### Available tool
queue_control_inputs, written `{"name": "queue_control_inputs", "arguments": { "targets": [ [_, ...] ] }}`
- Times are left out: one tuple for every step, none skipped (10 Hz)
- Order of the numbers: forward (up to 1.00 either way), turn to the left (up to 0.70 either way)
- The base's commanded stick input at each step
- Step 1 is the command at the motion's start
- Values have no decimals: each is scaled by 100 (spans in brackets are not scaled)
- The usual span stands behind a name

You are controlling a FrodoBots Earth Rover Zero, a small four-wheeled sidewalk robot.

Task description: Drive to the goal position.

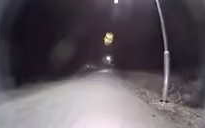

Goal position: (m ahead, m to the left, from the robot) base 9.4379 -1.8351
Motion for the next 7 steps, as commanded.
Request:
{"name": "queue_control_inputs", "arguments": {
  "targets": [
    [100,0],
    [100,0],
    [100,0],
    [100,0],
    [100,0],
    [100,0],
    [100,0]
  ]
}}
